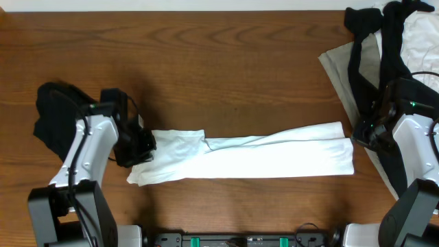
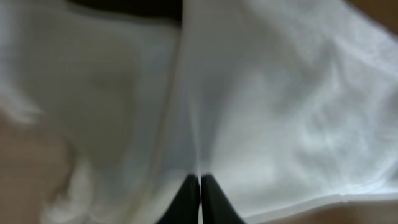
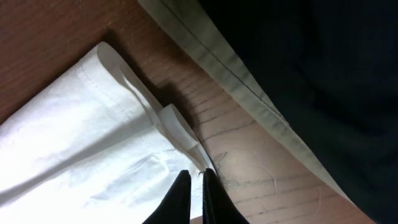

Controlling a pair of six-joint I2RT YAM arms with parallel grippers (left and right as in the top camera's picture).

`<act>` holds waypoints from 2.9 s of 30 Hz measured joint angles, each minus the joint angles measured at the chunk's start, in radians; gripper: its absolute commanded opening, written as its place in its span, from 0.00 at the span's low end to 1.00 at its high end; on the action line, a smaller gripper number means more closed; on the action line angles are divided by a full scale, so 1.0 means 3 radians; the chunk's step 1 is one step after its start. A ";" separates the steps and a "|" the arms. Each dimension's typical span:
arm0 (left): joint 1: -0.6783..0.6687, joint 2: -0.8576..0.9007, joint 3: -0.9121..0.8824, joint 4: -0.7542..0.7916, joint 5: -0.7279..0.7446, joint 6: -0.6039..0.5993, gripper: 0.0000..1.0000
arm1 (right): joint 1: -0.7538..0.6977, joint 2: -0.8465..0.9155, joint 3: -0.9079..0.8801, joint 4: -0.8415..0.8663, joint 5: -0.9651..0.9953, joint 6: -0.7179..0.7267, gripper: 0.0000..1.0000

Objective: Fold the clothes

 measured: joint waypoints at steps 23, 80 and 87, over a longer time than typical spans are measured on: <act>0.0000 0.0038 -0.0245 0.0960 -0.0149 -0.0233 0.27 | 0.0000 0.0000 0.0000 -0.0011 -0.0001 0.0000 0.07; -0.0001 0.0454 0.0605 0.1128 0.0369 -0.0034 0.06 | 0.0000 0.0000 0.0000 -0.0003 -0.0001 0.0001 0.06; -0.0001 0.0023 0.1269 0.1156 0.0440 -0.0034 0.06 | 0.0000 0.0000 0.0000 0.0003 -0.0001 0.0000 0.06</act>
